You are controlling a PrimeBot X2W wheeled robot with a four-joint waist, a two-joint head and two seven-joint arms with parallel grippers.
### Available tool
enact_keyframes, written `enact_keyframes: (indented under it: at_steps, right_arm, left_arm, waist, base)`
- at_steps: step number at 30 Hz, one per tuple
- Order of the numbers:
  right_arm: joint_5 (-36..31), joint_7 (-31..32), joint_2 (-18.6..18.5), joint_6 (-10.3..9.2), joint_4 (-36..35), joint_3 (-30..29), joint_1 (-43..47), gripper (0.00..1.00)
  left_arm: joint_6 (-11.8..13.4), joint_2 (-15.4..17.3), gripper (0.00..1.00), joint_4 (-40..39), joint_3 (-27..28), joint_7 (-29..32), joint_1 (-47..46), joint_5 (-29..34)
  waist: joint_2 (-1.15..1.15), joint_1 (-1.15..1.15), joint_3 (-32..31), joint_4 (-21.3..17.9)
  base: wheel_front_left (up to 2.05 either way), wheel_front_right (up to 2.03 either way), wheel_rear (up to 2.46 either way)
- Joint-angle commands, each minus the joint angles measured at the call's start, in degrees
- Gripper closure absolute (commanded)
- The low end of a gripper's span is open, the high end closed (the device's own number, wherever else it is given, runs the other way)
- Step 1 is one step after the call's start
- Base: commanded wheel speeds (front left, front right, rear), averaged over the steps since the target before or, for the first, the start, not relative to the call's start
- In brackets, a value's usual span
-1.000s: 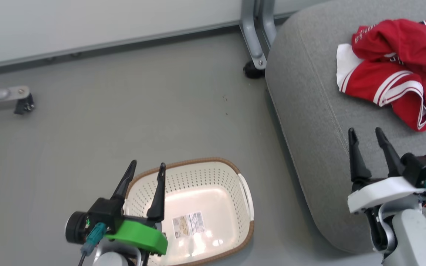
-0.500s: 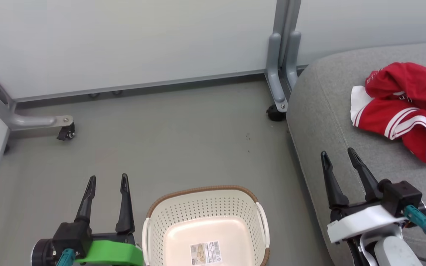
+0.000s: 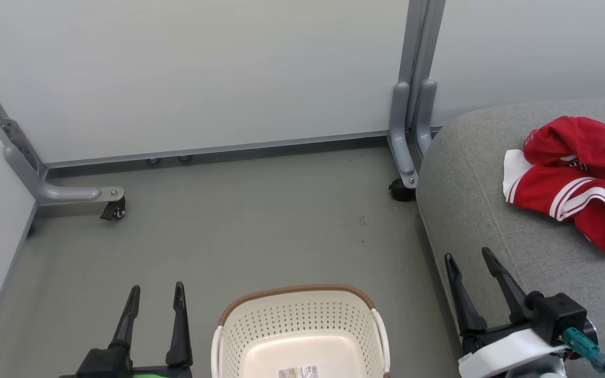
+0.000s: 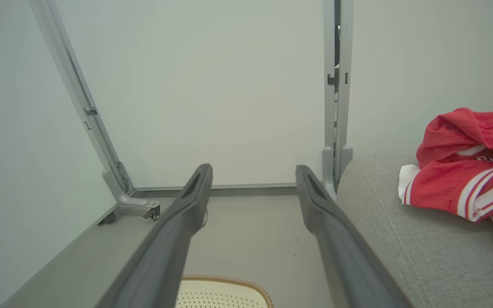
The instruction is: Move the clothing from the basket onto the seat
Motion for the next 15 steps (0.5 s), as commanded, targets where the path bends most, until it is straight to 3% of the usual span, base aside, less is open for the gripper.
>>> enact_keyframes:
  at_steps: [1, 15]
  right_arm:
    - [-0.2, -0.2, -0.2, -0.08, -0.2, 0.1, 1.2, 0.0]
    - [-0.4, -0.2, 0.2, -0.08, -0.3, -0.1, 1.8, 0.0]
  left_arm:
    - [-0.1, 0.1, 0.0, -0.2, 0.1, 0.0, 1.2, -0.1]
    - [-0.5, 0.1, 0.0, 0.2, 0.1, 0.0, 1.8, 0.5]
  waist:
    - [0.0, 0.01, -0.3, 0.0]
    - [0.0, 0.01, -0.7, 0.0]
  base:
    - [0.0, 0.0, 0.0]
    - [0.0, 0.0, 0.0]
